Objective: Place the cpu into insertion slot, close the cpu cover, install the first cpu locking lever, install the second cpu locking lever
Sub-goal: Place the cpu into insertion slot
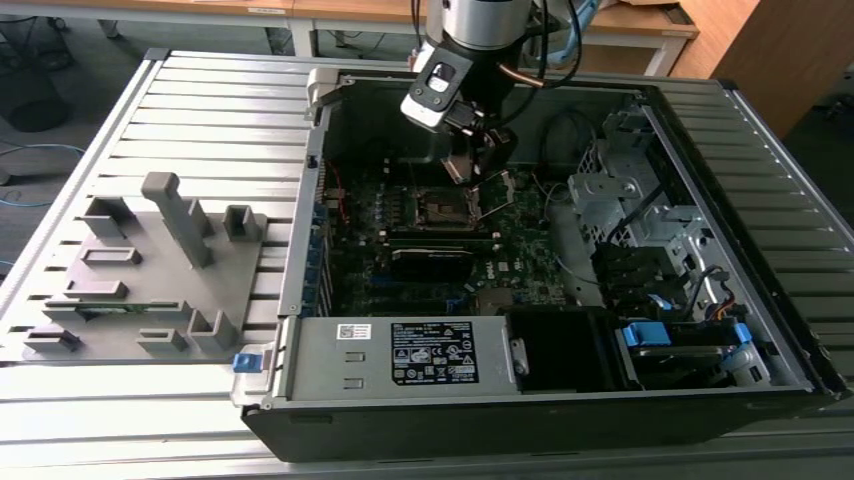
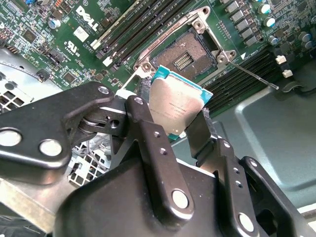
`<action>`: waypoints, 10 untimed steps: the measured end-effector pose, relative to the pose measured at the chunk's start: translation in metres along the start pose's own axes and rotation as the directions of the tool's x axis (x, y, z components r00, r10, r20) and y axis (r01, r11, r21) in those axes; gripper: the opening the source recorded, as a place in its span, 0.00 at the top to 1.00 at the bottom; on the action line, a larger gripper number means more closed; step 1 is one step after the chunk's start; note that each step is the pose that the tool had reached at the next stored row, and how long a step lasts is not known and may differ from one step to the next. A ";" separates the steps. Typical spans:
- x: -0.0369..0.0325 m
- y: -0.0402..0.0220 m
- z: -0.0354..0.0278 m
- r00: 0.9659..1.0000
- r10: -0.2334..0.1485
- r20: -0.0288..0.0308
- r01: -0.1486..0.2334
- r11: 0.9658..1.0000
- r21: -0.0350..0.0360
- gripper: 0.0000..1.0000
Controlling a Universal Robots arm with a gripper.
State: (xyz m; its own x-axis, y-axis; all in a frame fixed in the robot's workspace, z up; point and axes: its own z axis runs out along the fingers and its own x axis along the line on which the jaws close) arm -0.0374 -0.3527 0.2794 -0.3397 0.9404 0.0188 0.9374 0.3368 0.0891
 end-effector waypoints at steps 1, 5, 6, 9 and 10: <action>0.0000 0.0000 0.0000 1.000 0.000 0.000 0.000 1.000 0.000 0.46; 0.0000 0.0000 0.0003 1.000 0.010 0.001 -0.010 1.000 0.000 0.46; 0.0001 0.0000 0.0005 1.000 0.022 0.002 -0.022 1.000 0.000 0.46; -0.0001 -0.0001 0.0008 0.998 0.058 0.005 -0.058 0.998 -0.001 0.46; -0.0001 -0.0001 0.0009 0.998 0.062 0.006 -0.062 0.998 -0.001 0.46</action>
State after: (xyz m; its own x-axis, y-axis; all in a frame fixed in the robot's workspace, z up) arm -0.0374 -0.3528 0.2786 -0.2804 0.9597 0.0188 0.9565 0.2778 0.0889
